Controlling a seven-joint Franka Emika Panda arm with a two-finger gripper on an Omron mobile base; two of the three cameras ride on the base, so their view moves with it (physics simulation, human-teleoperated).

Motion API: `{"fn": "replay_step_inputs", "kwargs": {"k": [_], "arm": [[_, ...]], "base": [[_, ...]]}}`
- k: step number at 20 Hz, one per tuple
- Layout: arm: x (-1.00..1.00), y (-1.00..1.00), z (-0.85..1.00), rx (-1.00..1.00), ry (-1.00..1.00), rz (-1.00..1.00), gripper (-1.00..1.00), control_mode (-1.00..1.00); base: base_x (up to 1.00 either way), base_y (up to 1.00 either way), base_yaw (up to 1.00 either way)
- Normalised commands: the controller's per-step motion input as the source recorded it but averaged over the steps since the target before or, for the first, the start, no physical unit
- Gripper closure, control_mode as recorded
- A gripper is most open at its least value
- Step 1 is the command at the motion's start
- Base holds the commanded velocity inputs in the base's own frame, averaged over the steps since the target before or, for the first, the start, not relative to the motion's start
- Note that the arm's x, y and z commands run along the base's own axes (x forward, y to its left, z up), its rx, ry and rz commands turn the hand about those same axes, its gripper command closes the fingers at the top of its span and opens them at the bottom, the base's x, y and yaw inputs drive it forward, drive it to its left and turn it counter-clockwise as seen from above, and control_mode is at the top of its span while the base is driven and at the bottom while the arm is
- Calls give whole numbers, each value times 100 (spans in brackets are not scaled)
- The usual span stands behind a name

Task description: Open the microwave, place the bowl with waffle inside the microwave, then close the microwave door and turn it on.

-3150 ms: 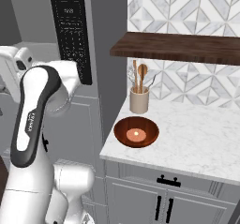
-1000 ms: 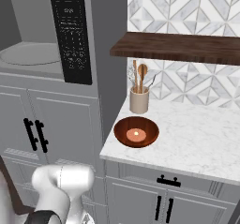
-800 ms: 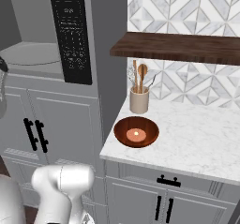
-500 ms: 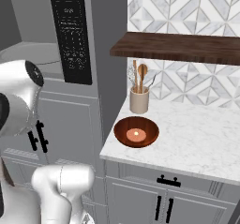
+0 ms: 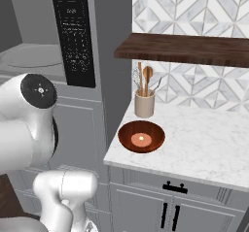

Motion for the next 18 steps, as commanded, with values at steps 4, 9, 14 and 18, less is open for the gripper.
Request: {"fn": "replay_step_inputs", "kwargs": {"k": [4, 9, 14, 18], "arm": [[18, -38, -20, -28, 4, -41, -100, -100], [16, -48, -35, -6, 0, -26, -100, -100], [24, -74, -35, 0, 0, -42, -100, -100], [43, -61, -32, 0, 9, -57, -100, -100]], "base": [[0, 0, 0], [0, 0, 0], [0, 0, 0], [0, 0, 0]]}}
